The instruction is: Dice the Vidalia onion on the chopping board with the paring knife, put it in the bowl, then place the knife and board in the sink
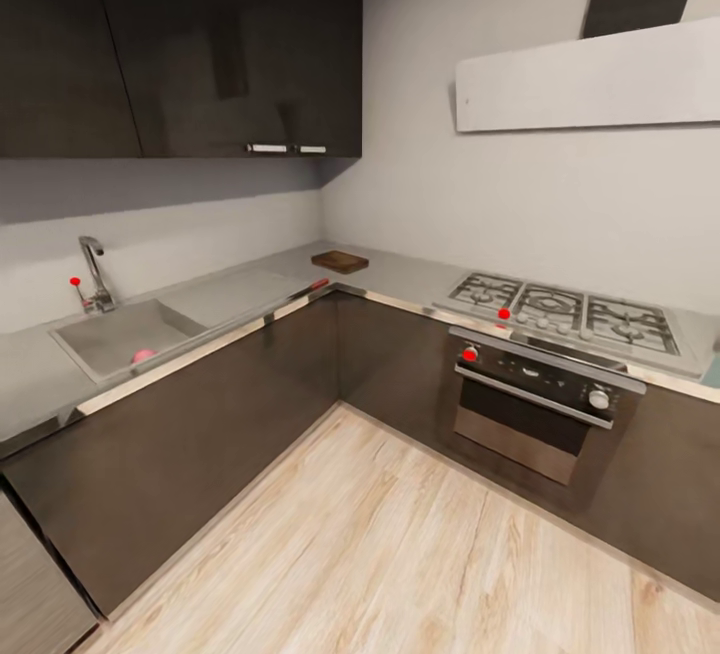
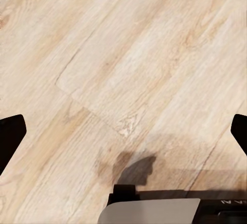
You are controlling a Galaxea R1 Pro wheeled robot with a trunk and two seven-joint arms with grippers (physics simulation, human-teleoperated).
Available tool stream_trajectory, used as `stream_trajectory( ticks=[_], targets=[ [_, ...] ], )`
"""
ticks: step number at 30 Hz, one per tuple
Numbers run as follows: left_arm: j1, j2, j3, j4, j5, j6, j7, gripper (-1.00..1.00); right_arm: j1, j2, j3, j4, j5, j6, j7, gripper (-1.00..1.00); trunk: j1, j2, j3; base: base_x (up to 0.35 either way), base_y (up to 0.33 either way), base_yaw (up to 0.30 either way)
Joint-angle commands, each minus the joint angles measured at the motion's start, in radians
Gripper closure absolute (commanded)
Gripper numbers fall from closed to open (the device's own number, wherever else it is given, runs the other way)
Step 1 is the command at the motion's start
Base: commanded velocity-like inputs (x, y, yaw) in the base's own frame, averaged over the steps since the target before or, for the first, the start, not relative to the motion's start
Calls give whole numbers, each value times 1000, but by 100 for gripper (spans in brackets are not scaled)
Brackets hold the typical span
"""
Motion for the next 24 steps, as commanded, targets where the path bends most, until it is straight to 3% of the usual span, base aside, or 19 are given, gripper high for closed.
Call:
stream_trajectory(
  ticks=[1, 24],
  targets=[
    [0, 0, 1, -1, 1, -2, 0, -100, -1, 0, 0, 1, 1, -3, -1, -100, -4, 7, 2, 0, 0, 0],
    [0, 0, 1, -1, 1, -2, 0, -100, -1, 0, 0, 1, 1, -3, -1, -100, -92, 168, 74, 0, 0, 0]
  ],
)
